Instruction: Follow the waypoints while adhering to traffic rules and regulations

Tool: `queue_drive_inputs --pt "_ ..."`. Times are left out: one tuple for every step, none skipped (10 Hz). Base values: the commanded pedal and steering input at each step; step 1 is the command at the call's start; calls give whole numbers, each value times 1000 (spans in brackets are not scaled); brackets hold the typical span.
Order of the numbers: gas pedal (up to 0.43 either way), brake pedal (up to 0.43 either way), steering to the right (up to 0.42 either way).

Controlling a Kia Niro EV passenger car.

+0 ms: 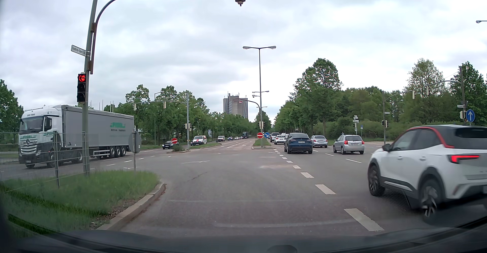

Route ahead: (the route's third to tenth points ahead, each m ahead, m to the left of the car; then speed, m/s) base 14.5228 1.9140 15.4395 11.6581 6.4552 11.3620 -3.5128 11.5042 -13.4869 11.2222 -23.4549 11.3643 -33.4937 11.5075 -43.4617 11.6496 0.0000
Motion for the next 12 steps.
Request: queue_drive_inputs --pt "0 262 -3" --pt "0 262 -3" --pt "0 262 -3" --pt "0 262 -3" --pt "0 262 -3" --pt "0 262 -3" --pt "0 262 -3" --pt "0 262 -3" --pt "0 262 -3" --pt "0 262 -3" --pt "0 262 -3" --pt "0 262 -3"
